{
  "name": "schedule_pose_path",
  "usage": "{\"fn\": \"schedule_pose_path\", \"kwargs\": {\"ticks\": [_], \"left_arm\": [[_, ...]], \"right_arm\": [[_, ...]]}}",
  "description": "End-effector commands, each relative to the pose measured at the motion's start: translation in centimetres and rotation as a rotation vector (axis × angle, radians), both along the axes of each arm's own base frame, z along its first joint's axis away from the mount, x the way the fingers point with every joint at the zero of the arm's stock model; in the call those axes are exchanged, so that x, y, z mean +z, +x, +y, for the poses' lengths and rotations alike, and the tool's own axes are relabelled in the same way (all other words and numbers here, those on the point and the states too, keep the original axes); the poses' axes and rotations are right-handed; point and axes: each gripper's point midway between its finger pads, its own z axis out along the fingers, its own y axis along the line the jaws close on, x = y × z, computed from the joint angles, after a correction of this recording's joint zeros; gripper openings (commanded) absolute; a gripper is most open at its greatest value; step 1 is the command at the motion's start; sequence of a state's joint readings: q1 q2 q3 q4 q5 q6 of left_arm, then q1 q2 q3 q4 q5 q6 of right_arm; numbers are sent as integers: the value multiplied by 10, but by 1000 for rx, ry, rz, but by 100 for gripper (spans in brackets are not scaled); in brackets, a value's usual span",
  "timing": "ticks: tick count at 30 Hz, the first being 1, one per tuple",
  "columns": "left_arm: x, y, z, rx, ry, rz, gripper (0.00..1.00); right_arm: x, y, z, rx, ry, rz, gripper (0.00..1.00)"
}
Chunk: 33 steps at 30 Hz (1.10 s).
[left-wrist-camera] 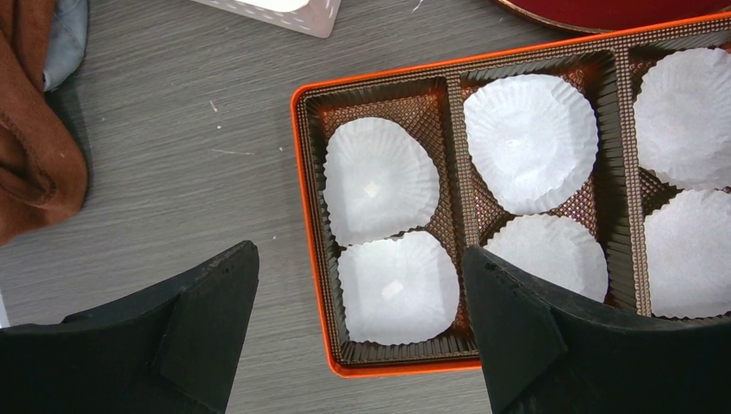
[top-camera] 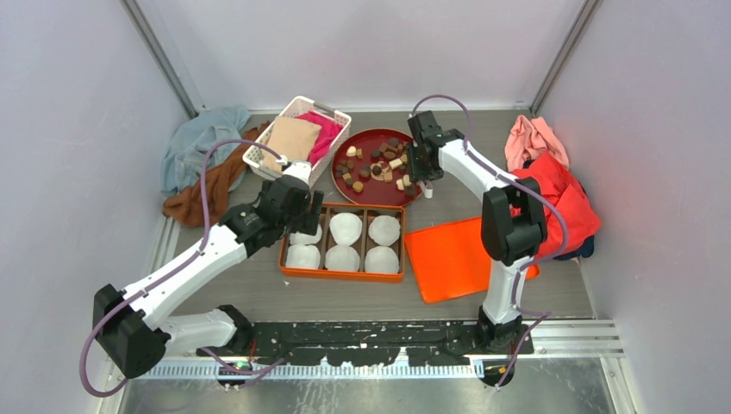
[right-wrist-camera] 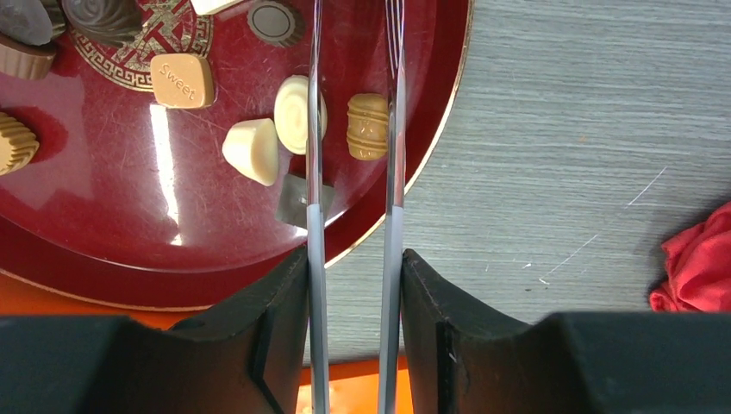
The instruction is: Pack the chocolate
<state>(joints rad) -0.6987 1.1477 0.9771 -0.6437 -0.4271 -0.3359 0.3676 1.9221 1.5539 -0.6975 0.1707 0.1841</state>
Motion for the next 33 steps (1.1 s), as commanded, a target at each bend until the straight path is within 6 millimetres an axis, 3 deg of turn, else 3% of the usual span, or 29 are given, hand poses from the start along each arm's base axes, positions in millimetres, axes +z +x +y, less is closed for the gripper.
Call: {"fn": "schedule_pose_path", "kwargs": {"ticks": [1,9,14,24,33], "left_arm": [[9,3,3,20,-11,-42,89],[9,2,4,22,-6,-41,89],[9,2,5,25,-2,-42,89],[7,2,4,20,-5,-35,89],[8,3,1,13,-15,-36,89]], "right_arm": [[15,23,6,6,10,-83,46],[10,39,8,1,-15,-87,45],[14,38,8,-6,-9,-97,35],[49,24,6,-18,34,-145,15],[78,-5,6,-14,103,-151,2]]}}
